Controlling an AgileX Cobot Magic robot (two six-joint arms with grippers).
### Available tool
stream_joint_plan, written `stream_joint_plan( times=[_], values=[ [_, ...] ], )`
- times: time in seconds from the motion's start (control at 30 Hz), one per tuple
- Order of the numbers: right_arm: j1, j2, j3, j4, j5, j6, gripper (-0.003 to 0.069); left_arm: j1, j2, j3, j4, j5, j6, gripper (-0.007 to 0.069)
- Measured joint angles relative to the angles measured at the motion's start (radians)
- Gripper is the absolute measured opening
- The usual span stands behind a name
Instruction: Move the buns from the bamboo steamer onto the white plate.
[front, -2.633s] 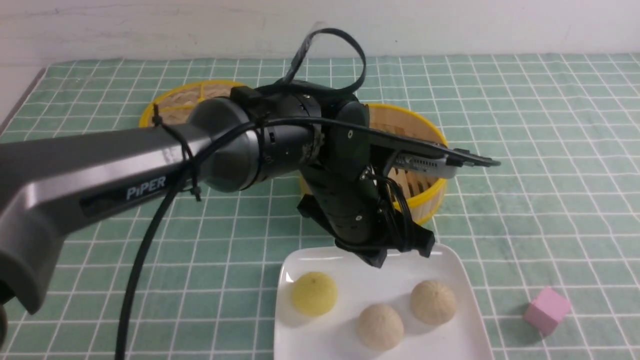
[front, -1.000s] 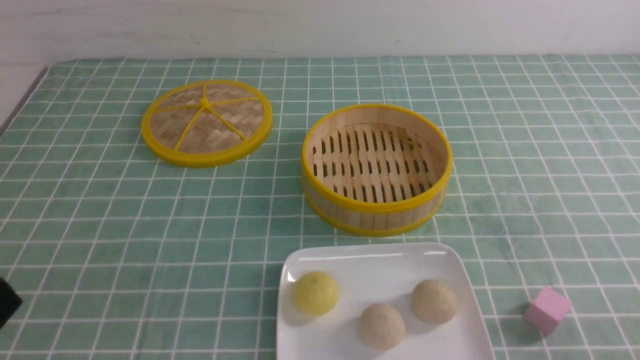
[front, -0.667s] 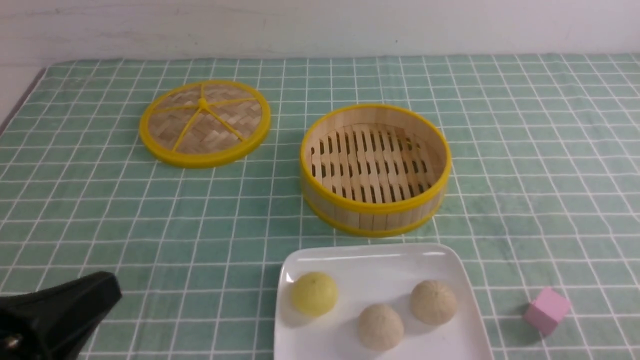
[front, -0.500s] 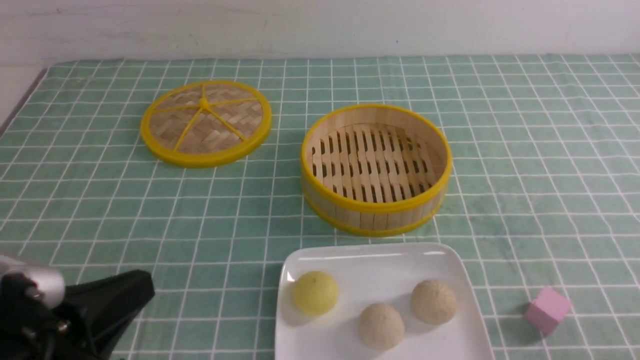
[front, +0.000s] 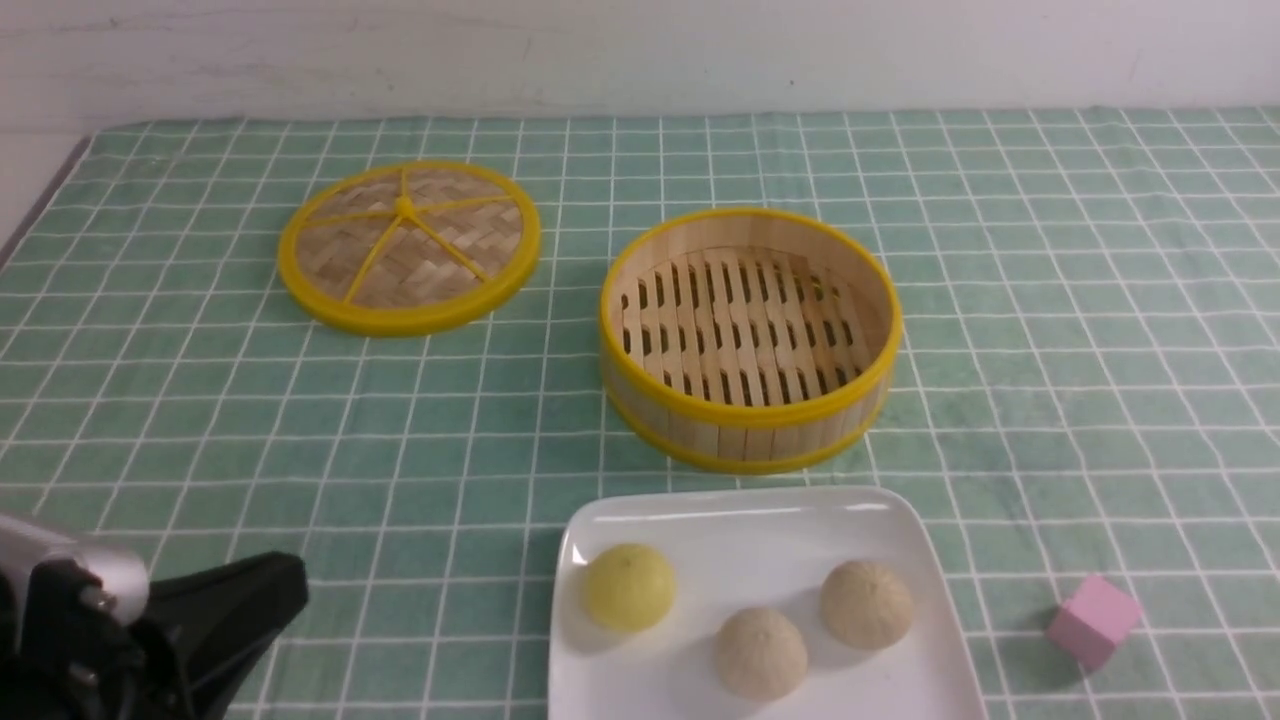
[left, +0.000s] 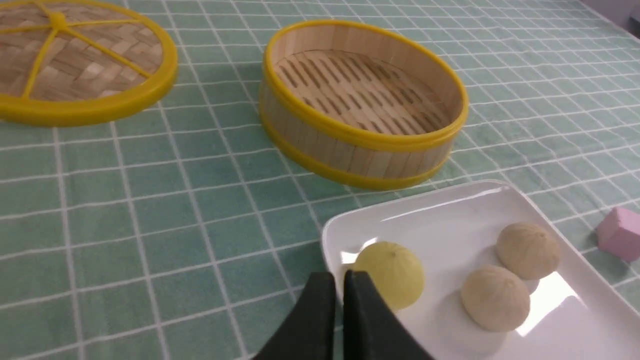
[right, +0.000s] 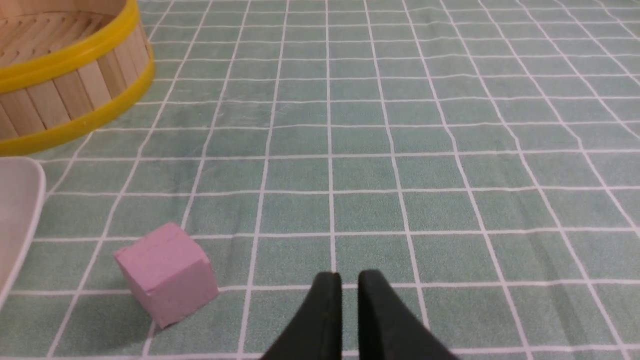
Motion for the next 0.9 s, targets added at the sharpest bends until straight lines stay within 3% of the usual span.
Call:
stream_joint_plan(
  times=[0.07, 0.1, 0.13, 0.27, 0.33, 0.37, 0.5, 0.7, 0.9],
  values=[
    [0.0, 0.0, 0.0, 0.0, 0.0, 0.0, 0.0084, 0.072, -0.035, 0.022, -0.044, 0.008, 0.071, 0.0059],
    [0.0, 0.0, 0.0, 0.0, 0.0, 0.0, 0.0086, 0.163, -0.08, 0.049, -0.1, 0.008, 0.16, 0.0061],
    [0.0, 0.0, 0.0, 0.0, 0.0, 0.0, 0.0086, 0.176, -0.092, 0.053, -0.114, 0.007, 0.171, 0.0061],
    [0.0, 0.0, 0.0, 0.0, 0.0, 0.0, 0.0086, 0.475, -0.226, 0.163, -0.229, -0.026, 0.393, 0.0065],
    [0.0, 0.0, 0.0, 0.0, 0.0, 0.0, 0.0086, 0.547, -0.255, 0.196, -0.238, -0.033, 0.419, 0.0065],
    [0.0, 0.0, 0.0, 0.0, 0.0, 0.0, 0.0086, 0.642, -0.314, 0.245, -0.246, -0.036, 0.438, 0.0065],
    [0.0, 0.0, 0.0, 0.0, 0.0, 0.0, 0.0089, 0.77, -0.415, 0.324, -0.27, -0.036, 0.448, 0.007],
    [0.0, 0.0, 0.0, 0.0, 0.0, 0.0, 0.0094, 0.772, -0.436, 0.355, -0.311, -0.031, 0.452, 0.0071],
    [0.0, 0.0, 0.0, 0.003, 0.0, 0.0, 0.0101, 0.685, -0.437, 0.355, -0.303, 0.01, 0.452, 0.0073]
  ],
)
